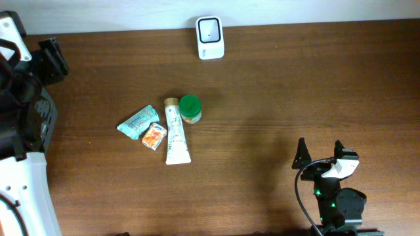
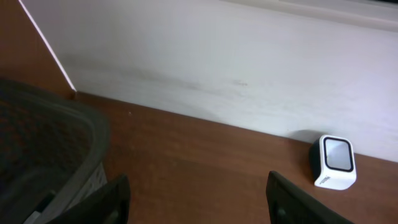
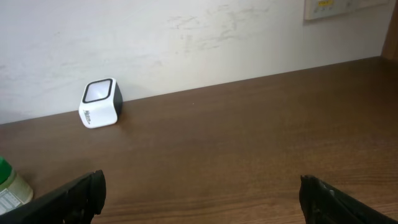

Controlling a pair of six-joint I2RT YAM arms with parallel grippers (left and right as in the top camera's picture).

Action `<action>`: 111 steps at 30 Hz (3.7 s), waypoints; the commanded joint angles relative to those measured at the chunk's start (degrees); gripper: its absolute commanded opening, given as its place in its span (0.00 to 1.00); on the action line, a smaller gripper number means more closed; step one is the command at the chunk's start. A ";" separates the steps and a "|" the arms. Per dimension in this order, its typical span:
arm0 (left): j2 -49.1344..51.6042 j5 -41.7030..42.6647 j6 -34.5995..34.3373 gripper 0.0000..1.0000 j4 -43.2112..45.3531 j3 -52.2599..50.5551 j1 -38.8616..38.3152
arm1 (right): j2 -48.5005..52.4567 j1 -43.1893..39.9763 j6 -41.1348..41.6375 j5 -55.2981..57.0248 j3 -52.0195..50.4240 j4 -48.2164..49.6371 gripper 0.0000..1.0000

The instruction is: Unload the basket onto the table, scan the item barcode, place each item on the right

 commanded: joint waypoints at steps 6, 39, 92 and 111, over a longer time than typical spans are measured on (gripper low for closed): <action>0.52 -3.28 1.75 0.67 -1.01 0.76 0.15 | -0.37 -0.33 0.26 0.48 -0.31 -0.28 0.98; 4.09 -12.09 3.26 0.67 -5.88 0.74 13.62 | -0.37 -0.33 0.26 0.46 -0.31 -0.28 0.98; 36.44 9.97 33.27 0.72 -14.78 0.44 39.89 | -0.37 -0.33 0.26 0.48 -0.31 -0.28 0.98; 47.87 3.80 44.22 0.67 -11.63 -1.95 39.78 | -0.37 -0.33 0.26 0.48 -0.31 -0.28 0.98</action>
